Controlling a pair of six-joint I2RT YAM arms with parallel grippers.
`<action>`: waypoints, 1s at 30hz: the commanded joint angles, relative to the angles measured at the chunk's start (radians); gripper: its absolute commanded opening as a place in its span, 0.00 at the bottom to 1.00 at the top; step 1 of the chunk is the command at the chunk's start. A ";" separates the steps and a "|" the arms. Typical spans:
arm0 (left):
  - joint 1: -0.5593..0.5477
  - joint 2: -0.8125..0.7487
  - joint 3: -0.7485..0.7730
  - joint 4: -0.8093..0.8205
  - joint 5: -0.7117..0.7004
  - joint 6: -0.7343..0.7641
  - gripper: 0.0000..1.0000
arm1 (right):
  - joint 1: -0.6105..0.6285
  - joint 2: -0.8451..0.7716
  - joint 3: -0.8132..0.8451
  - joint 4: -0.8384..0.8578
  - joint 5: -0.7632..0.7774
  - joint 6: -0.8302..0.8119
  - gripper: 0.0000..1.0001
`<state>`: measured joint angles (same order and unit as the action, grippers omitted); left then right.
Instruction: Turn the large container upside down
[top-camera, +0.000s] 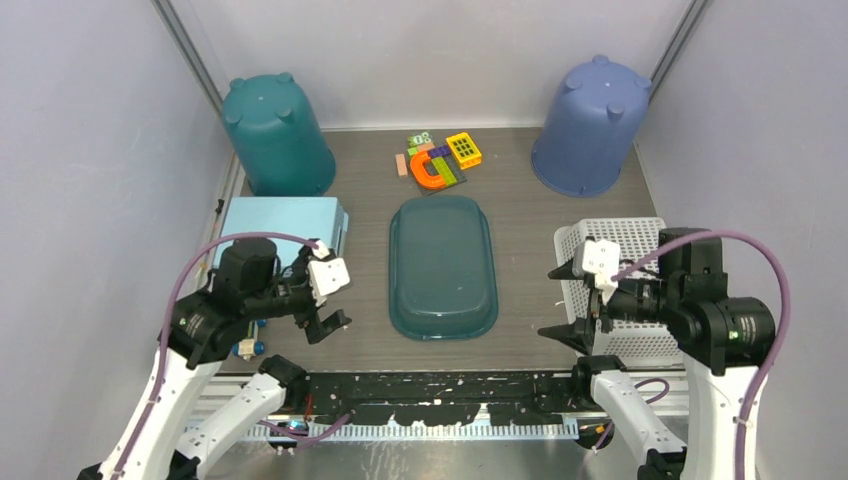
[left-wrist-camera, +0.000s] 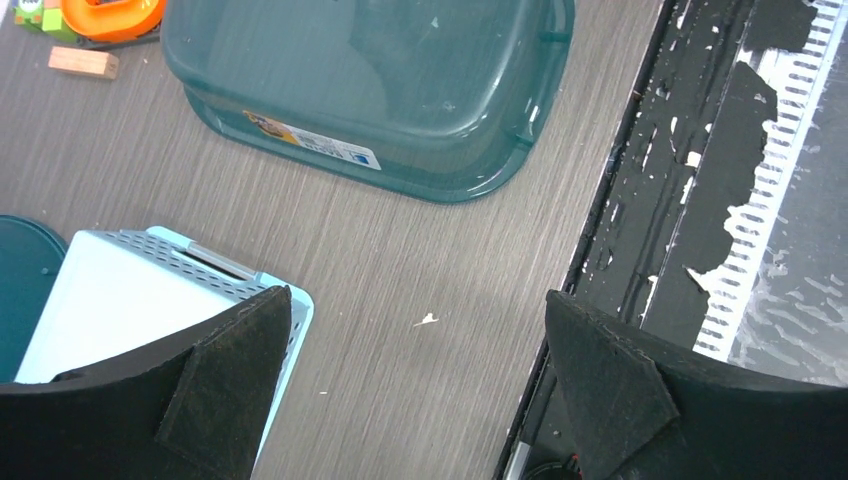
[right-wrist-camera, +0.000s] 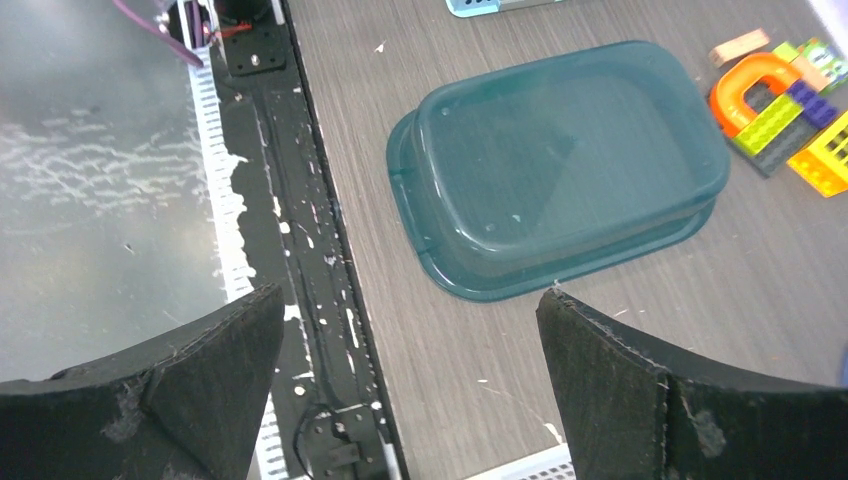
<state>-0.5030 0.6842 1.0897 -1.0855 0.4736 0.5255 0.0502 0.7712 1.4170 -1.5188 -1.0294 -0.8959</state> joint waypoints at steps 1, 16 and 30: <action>-0.003 -0.043 0.043 -0.067 0.046 0.031 1.00 | -0.004 -0.042 0.055 -0.217 -0.016 -0.166 1.00; 0.010 -0.187 -0.003 -0.120 0.170 0.051 1.00 | -0.019 -0.164 0.082 -0.218 -0.119 0.064 1.00; 0.021 -0.216 -0.065 -0.094 0.198 0.039 1.00 | -0.022 -0.187 -0.017 -0.217 -0.142 0.051 1.00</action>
<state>-0.4885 0.4641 1.0348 -1.1980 0.6357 0.5625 0.0353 0.5621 1.4582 -1.5742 -1.1168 -0.8143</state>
